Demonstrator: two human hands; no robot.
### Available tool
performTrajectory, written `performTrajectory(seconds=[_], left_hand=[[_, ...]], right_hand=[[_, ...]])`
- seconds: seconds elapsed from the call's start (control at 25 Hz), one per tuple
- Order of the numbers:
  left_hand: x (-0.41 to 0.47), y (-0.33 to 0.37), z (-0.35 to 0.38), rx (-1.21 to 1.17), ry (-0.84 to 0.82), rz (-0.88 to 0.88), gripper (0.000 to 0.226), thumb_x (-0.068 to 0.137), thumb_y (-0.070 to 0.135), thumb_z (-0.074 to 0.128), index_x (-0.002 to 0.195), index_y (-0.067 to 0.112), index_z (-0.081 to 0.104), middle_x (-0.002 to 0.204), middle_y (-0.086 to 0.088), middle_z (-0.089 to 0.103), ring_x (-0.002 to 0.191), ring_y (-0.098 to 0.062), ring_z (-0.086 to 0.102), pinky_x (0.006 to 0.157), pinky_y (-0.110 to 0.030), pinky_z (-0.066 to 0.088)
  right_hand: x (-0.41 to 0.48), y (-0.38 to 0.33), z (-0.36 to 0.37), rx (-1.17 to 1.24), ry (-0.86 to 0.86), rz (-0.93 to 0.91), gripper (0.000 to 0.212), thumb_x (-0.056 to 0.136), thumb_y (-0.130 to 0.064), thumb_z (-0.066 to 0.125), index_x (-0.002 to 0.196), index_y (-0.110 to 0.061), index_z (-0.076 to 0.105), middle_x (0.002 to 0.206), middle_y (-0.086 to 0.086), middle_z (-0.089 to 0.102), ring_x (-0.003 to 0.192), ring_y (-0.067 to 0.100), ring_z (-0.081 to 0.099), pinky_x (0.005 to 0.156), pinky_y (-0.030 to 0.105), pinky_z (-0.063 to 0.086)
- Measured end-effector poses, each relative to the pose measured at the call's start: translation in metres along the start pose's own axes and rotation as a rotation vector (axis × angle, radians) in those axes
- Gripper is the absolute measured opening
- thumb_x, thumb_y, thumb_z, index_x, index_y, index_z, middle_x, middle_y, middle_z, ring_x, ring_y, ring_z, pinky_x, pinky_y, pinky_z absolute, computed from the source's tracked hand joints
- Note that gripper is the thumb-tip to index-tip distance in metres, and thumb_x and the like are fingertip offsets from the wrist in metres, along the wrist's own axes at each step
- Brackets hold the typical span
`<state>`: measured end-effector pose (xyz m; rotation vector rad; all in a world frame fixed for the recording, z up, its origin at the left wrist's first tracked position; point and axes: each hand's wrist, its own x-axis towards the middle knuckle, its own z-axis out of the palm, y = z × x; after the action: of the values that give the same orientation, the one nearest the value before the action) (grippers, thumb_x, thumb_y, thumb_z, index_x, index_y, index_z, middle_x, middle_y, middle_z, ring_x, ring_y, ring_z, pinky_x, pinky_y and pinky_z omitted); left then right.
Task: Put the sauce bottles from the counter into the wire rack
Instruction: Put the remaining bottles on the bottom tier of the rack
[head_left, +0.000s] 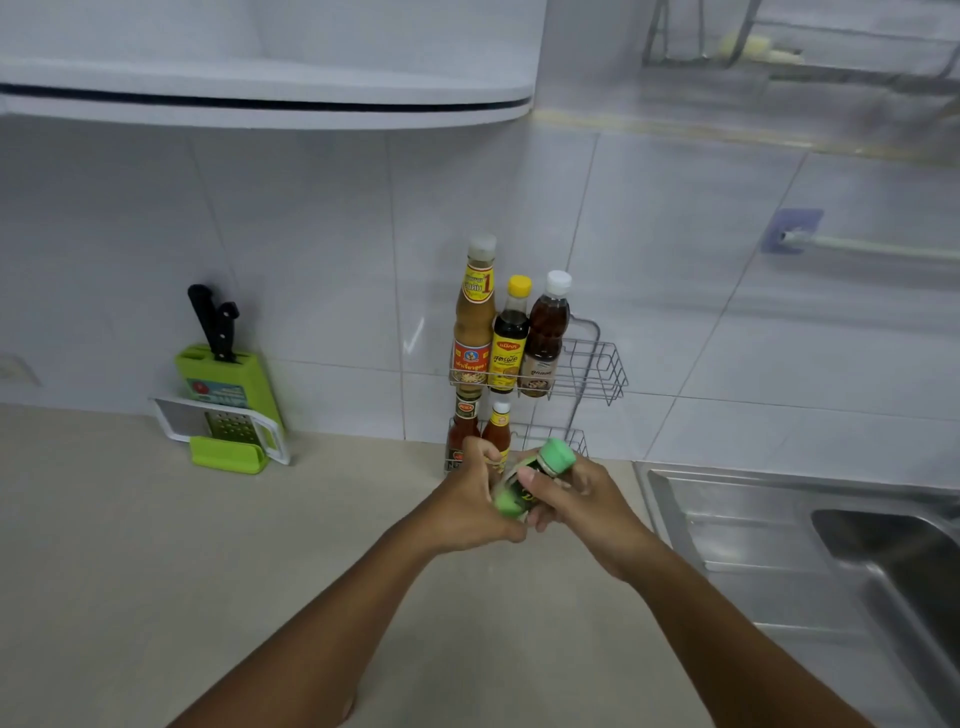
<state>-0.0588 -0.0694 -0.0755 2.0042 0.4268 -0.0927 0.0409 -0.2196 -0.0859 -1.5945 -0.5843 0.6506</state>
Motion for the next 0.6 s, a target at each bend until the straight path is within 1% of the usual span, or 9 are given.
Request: performTrajectory(seconds=[0.04,0.12,0.16,0.24,0.28,0.32,0.44,0.52,0.6], left_hand=[[0.014,-0.01,-0.006,0.027,-0.003,-0.028,0.086,0.067,0.019,0.085,0.127,0.025,0.024,0.115,-0.003,0.057,0.099,-0.017,0.061,0.079,-0.037,0.057],[0.039,-0.03,-0.021,0.046,0.011,-0.145,0.096,0.071,0.021,0.085,0.14,0.023,0.019,0.128,-0.004,0.053,0.114,-0.019,0.055,0.087,-0.031,0.051],[0.05,-0.041,-0.028,0.046,0.033,-0.202,0.094,0.075,0.022,0.082,0.144,0.021,0.019,0.131,-0.005,0.052,0.114,-0.019,0.054,0.087,-0.03,0.049],[0.076,-0.064,-0.037,0.048,0.073,-0.291,0.084,0.082,0.021,0.075,0.147,0.018,0.022,0.135,-0.008,0.054,0.114,-0.022,0.057,0.09,-0.033,0.052],[0.088,-0.075,-0.039,0.051,0.086,-0.317,0.08,0.084,0.02,0.072,0.148,0.017,0.023,0.138,-0.01,0.053,0.116,-0.025,0.058,0.094,-0.036,0.053],[0.097,-0.083,-0.041,0.048,0.095,-0.332,0.078,0.086,0.018,0.069,0.149,0.016,0.024,0.142,-0.012,0.051,0.121,-0.027,0.057,0.098,-0.038,0.053],[0.121,-0.101,-0.041,0.026,0.103,-0.337,0.079,0.088,0.013,0.065,0.154,0.016,0.022,0.155,-0.013,0.041,0.137,-0.03,0.047,0.104,-0.039,0.049],[0.135,-0.109,-0.039,0.006,0.096,-0.332,0.082,0.089,0.011,0.063,0.157,0.017,0.019,0.159,-0.012,0.038,0.141,-0.031,0.043,0.105,-0.039,0.048],[0.146,-0.113,-0.036,0.024,0.089,-0.321,0.081,0.089,0.011,0.063,0.156,0.016,0.019,0.156,-0.013,0.041,0.139,-0.032,0.046,0.101,-0.036,0.048]], right_hand=[[0.011,0.008,-0.005,-0.005,0.096,-0.013,0.023,0.089,-0.022,0.079,0.109,-0.012,0.073,0.094,0.023,0.075,0.069,0.029,0.071,0.066,0.039,0.061],[0.034,0.024,-0.013,-0.099,0.305,-0.029,0.026,0.084,-0.022,0.084,0.107,-0.02,0.073,0.094,0.011,0.078,0.078,0.026,0.076,0.074,0.041,0.063],[0.044,0.03,-0.015,-0.176,0.398,-0.028,0.028,0.082,-0.025,0.086,0.107,-0.024,0.073,0.095,0.004,0.078,0.085,0.024,0.074,0.076,0.038,0.062],[0.07,0.042,-0.019,-0.321,0.517,-0.017,0.032,0.081,-0.029,0.084,0.11,-0.026,0.071,0.098,-0.003,0.075,0.092,0.02,0.069,0.073,0.023,0.053],[0.082,0.047,-0.019,-0.369,0.538,-0.015,0.033,0.082,-0.029,0.084,0.112,-0.025,0.07,0.099,-0.003,0.073,0.093,0.019,0.066,0.071,0.017,0.048],[0.093,0.053,-0.02,-0.393,0.535,-0.026,0.033,0.083,-0.029,0.083,0.113,-0.025,0.069,0.1,-0.002,0.073,0.094,0.018,0.065,0.072,0.016,0.046],[0.121,0.074,-0.022,-0.464,0.49,-0.064,0.031,0.081,-0.026,0.085,0.107,-0.03,0.067,0.1,-0.001,0.073,0.095,0.018,0.066,0.08,0.026,0.053],[0.138,0.085,-0.023,-0.484,0.448,-0.027,0.027,0.081,-0.023,0.085,0.1,-0.028,0.066,0.094,-0.005,0.07,0.091,0.018,0.064,0.075,0.02,0.048],[0.155,0.093,-0.026,-0.524,0.414,0.038,0.024,0.083,-0.024,0.084,0.1,-0.02,0.068,0.088,-0.008,0.066,0.087,0.018,0.062,0.067,0.015,0.041]])
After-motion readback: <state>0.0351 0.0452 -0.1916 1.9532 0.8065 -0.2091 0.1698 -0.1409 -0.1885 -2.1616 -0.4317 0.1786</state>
